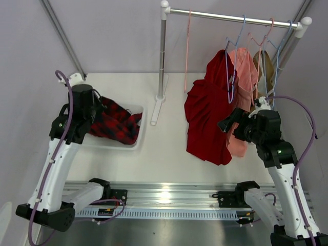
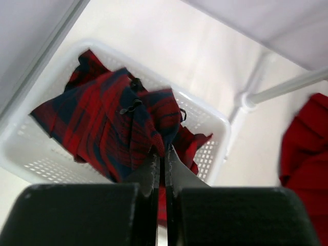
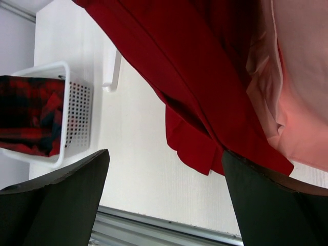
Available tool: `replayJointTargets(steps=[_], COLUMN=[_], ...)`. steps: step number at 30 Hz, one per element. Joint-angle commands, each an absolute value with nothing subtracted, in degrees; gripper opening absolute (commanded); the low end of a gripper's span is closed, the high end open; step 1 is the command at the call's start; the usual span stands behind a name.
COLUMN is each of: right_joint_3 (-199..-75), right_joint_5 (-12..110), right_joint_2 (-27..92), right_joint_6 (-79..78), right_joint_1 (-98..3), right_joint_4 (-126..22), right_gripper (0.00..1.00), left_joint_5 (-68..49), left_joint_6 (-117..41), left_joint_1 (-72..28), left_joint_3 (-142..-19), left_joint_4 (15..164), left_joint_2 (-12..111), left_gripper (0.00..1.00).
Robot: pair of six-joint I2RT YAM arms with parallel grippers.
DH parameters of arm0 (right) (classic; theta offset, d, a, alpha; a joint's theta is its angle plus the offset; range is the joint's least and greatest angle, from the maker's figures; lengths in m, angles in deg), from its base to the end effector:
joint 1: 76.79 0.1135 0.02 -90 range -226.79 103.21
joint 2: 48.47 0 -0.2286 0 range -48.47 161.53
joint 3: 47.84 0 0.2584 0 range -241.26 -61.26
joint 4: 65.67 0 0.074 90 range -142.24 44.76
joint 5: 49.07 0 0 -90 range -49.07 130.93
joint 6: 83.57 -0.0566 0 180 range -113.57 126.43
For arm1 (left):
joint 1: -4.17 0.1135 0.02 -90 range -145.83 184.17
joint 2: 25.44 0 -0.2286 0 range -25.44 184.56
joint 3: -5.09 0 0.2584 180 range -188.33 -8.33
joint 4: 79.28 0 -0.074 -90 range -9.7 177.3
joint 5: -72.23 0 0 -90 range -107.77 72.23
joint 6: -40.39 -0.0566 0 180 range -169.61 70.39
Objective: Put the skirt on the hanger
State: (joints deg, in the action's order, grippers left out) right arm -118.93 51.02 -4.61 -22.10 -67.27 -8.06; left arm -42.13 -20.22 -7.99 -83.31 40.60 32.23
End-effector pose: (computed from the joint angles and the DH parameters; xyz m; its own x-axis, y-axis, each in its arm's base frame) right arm 0.1925 0.0423 0.3245 -0.5872 0.3783 -0.7156 -0.0358 0.8711 0.4899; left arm 0.2290 -0.0255 0.3771 -0.3398 -0.3841 -0.8585 -0.3743 0.8926 -0.2512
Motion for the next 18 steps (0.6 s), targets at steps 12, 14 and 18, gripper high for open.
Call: replayJointTargets(steps=[12,14,18], right_joint_3=[-124.02,-124.63,-125.42], right_joint_5=[53.93,54.90,56.13], right_joint_2=[-6.19,-5.75,-5.57], right_joint_6=[-21.34,-20.90,-20.11], right_joint_1=[-67.21,-67.30,-67.30], right_joint_4=[-8.12,-8.21,-9.00], right_gripper=[0.99,0.99,0.99], left_joint_5=[-37.22,-32.99,-20.87], left_joint_6=[-30.97,-32.11,-32.56], left_joint_1=[-13.75,-13.75,-13.75], left_joint_3=[-110.46,-110.46,-115.96], left_joint_4=[49.05,55.09,60.49], left_joint_2=[30.99,28.89,30.10], left_gripper=[0.00,0.00,0.00])
